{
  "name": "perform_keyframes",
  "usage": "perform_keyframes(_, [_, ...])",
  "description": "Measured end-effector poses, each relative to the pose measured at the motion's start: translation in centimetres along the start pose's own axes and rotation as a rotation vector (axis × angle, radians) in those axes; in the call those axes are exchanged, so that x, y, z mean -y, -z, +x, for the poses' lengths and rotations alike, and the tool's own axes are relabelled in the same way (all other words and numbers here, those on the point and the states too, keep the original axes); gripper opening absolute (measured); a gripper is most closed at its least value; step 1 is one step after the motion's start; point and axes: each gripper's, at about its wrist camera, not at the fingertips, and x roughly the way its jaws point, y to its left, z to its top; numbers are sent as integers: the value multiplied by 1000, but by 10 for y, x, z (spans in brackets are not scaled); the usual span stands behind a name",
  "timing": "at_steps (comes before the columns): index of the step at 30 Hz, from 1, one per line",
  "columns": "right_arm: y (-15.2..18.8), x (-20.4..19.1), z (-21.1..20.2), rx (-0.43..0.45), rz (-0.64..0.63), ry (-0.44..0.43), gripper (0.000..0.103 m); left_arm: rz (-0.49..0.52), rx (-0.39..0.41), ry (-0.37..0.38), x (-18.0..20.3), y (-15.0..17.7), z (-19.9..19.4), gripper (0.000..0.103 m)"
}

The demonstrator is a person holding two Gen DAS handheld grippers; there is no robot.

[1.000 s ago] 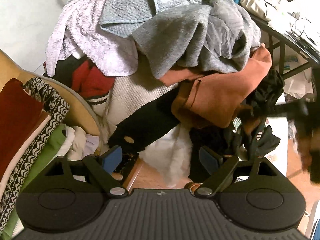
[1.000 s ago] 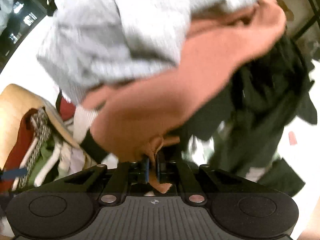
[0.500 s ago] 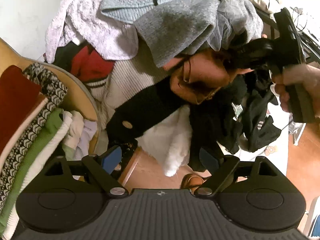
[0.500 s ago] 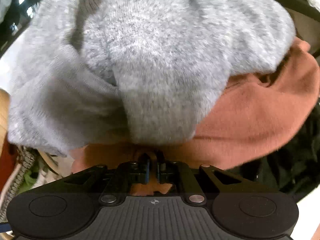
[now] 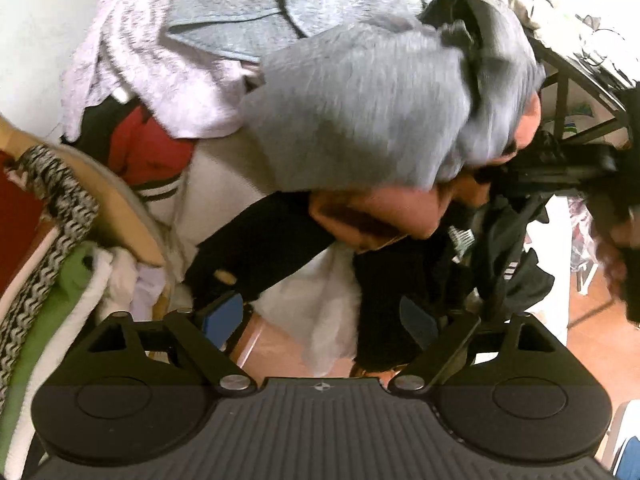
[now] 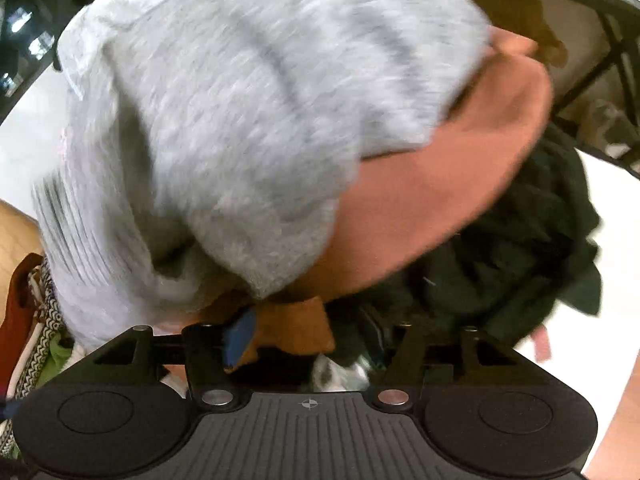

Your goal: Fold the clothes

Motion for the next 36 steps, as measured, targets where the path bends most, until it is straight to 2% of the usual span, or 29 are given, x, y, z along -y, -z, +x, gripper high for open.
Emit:
perform_keyframes(7, [41,68,-13,-57,189,109,53,87,-48,37,27,-4,25,88])
perform_keyframes(9, [50,71,-7,-66,220,125,53,106,-52,43,33,-6,28,88])
perform_keyframes(13, [68,80,-21,-55,263,127,53,127,-44,43,40,-14,30,88])
perform_keyframes(19, [47,70,-39,-9,255,108,53,95,8,20,38,-36,23,91])
perform_keyframes(23, [26,63,-58,60,259,74,53,29,71,16,29,-55,11,93])
perform_keyframes(26, [10,55,-74,123,248,34,55,22,106,1,27,-71,5,94])
perform_keyframes(29, [-4,44,-81,154,216,-5,72,54,102,-10,30,-84,7,95])
perform_keyframes(36, [-28,19,-72,167,153,-53,72,51,76,3,32,-105,20,95])
